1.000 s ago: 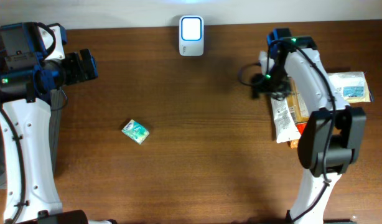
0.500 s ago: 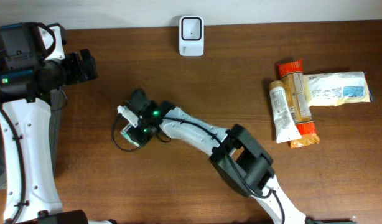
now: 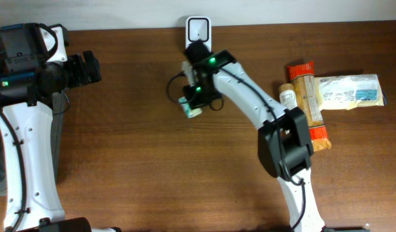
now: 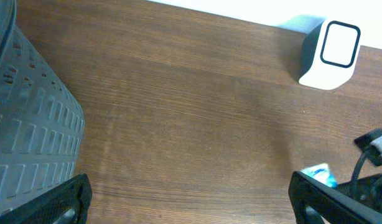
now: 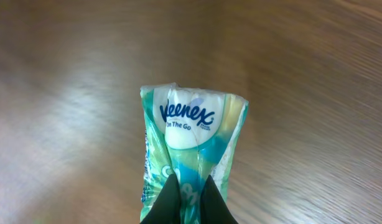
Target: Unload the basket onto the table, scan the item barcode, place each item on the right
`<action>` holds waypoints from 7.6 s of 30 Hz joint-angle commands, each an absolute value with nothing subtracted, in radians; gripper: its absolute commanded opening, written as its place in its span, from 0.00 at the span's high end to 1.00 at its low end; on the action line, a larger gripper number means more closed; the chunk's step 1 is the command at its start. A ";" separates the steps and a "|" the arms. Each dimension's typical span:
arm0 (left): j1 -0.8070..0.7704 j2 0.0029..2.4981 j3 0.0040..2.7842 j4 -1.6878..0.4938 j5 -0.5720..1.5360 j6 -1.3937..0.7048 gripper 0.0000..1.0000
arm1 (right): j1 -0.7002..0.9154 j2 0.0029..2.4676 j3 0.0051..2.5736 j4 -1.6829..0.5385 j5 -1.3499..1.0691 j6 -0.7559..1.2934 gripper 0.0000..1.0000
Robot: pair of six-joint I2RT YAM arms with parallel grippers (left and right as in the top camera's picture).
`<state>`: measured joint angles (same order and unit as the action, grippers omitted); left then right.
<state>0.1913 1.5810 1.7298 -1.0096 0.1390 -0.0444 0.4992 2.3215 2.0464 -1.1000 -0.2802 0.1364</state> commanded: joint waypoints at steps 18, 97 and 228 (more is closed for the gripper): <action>0.195 1.574 1.732 -1.008 0.142 -0.029 0.01 | 0.414 2.364 1.861 -1.018 -0.461 0.105 0.68; 0.195 1.574 1.732 -1.009 0.142 -0.029 0.01 | 0.386 2.297 2.291 -1.484 -0.030 -0.130 0.96; 0.067 0.005 0.009 -0.083 0.014 0.189 0.01 | 0.072 0.004 0.006 -0.063 -0.180 -0.019 0.01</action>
